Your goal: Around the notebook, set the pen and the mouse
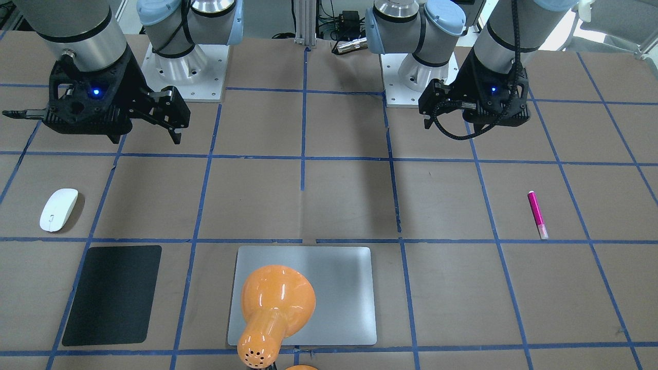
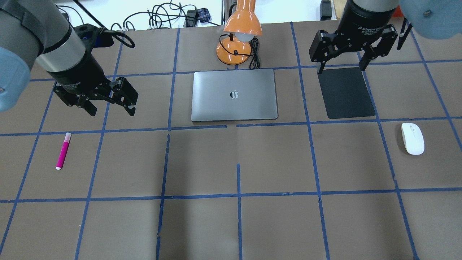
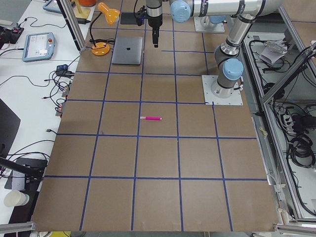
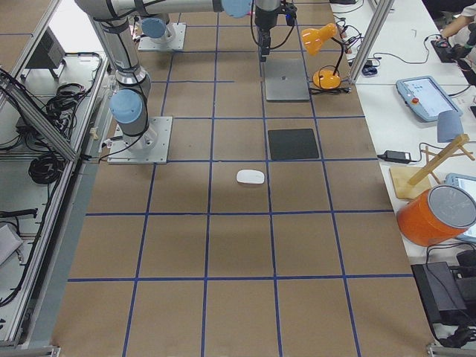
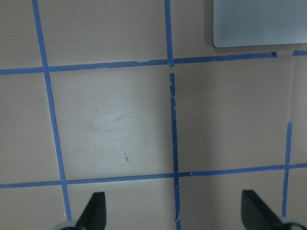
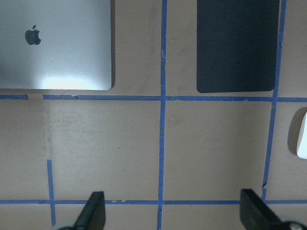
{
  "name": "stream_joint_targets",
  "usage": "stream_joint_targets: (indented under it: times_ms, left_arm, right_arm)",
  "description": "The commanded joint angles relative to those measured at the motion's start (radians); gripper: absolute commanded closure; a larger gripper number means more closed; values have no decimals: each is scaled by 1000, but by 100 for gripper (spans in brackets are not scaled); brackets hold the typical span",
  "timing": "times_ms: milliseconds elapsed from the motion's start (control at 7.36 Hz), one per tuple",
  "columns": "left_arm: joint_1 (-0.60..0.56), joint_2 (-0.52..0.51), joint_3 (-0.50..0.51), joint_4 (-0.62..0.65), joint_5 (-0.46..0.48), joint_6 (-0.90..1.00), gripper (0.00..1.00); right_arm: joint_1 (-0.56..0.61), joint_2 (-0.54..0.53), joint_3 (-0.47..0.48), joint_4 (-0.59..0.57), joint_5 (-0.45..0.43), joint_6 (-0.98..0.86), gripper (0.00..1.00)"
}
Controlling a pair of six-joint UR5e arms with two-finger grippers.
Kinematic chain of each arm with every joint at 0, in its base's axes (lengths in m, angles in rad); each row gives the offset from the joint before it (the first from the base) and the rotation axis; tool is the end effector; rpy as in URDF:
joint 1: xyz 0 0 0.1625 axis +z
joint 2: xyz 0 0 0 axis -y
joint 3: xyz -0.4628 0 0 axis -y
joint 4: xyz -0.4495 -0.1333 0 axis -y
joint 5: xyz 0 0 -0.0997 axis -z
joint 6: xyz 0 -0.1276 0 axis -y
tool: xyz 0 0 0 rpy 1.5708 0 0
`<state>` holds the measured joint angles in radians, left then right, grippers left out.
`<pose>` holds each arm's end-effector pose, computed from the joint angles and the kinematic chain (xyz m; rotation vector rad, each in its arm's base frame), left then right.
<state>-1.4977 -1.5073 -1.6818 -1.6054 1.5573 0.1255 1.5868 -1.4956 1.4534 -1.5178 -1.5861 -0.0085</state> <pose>-0.0975 -0.5170 0.4677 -0.0808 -3.1165 -0.1253 0.1406 -0.5800 0.5143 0.0384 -3.1260 -0.0168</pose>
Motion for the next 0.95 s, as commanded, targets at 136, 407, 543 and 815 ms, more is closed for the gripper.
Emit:
stream_joint_targets:
  times_ms: [136,407,543,815]
  left_arm:
    - [2,6,8,2,3,0,0]
    - [2,7,8,1,3,2,0]
    - [5,-4,8,7,0,2,0]
    - [110,-2,2,19,27,2,0]
  right_arm:
    - [-1,2,4,-16,0,1,0]
    - [-19,2,7,-15,6,1,0]
    - [-43,3,7,-13,11,-10,0]
    - [-96,0,7,8,2,-16,0]
